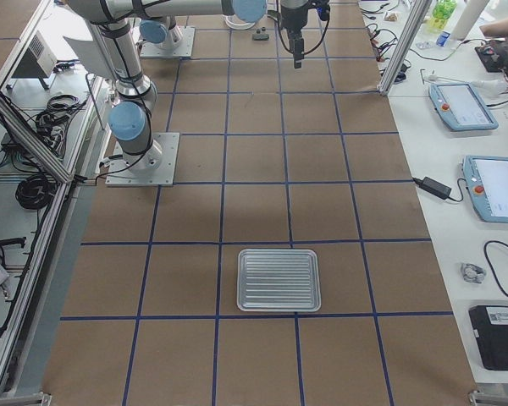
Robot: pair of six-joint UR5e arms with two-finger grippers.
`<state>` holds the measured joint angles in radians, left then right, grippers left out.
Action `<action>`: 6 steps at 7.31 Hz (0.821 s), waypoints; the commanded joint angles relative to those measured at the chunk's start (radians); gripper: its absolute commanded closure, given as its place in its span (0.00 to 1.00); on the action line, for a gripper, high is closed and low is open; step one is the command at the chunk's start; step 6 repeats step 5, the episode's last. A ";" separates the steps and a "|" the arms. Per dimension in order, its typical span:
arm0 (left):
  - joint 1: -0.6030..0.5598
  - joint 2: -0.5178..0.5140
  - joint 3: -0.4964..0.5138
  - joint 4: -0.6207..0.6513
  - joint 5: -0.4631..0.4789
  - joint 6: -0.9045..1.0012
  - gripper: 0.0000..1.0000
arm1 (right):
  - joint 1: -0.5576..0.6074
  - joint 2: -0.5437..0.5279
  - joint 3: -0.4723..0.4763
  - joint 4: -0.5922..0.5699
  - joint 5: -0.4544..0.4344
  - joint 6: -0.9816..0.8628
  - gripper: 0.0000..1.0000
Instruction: Place bearing gear from tray to pile
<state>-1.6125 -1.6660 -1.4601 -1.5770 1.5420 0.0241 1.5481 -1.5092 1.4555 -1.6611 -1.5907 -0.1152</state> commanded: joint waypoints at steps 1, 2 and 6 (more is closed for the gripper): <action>0.003 0.002 0.000 0.000 0.004 0.000 0.00 | 0.000 0.000 0.000 0.001 0.000 0.002 0.00; 0.003 -0.001 -0.002 -0.002 0.003 0.000 0.00 | 0.000 0.000 0.000 0.001 -0.002 0.002 0.00; 0.005 -0.008 -0.002 0.005 0.004 0.000 0.00 | 0.000 0.000 0.000 0.001 0.000 0.000 0.00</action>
